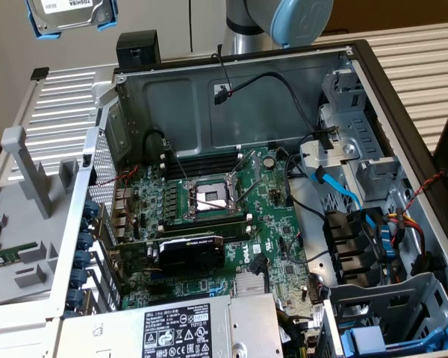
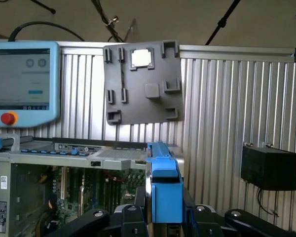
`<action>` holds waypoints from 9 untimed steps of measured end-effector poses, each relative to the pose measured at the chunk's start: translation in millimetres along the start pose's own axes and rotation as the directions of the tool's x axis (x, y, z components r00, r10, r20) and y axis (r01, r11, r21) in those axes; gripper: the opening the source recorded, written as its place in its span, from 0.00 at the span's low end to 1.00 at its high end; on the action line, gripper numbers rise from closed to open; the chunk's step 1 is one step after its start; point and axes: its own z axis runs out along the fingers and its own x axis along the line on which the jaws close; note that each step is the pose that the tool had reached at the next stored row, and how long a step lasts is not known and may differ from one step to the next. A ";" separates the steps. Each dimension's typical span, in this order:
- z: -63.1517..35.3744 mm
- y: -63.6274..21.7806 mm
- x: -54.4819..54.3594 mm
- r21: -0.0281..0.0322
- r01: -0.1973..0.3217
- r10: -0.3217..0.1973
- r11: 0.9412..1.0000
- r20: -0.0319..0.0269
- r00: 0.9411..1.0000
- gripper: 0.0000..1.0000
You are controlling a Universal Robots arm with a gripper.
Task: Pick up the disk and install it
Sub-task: 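Pick up the disk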
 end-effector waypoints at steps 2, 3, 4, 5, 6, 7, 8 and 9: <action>0.2 -1.1 4.0 0.000 -0.001 0.001 1.000 0.000 1.000 0.37; 0.3 -1.8 5.9 0.000 -0.001 0.001 1.000 0.000 1.000 0.37; 0.5 -2.7 7.5 0.000 -0.001 0.001 1.000 0.000 1.000 0.37; 0.6 -4.0 9.1 0.000 -0.001 0.001 1.000 0.000 1.000 0.37; 0.7 -5.4 10.7 0.000 -0.001 0.001 1.000 0.000 1.000 0.37; 0.7 -7.0 12.2 0.000 -0.001 0.001 1.000 0.000 1.000 0.37; 0.8 -8.7 13.6 0.000 -0.001 0.001 1.000 0.000 1.000 0.37; 0.9 -10.5 14.8 0.000 -0.001 0.001 1.000 0.000 1.000 0.37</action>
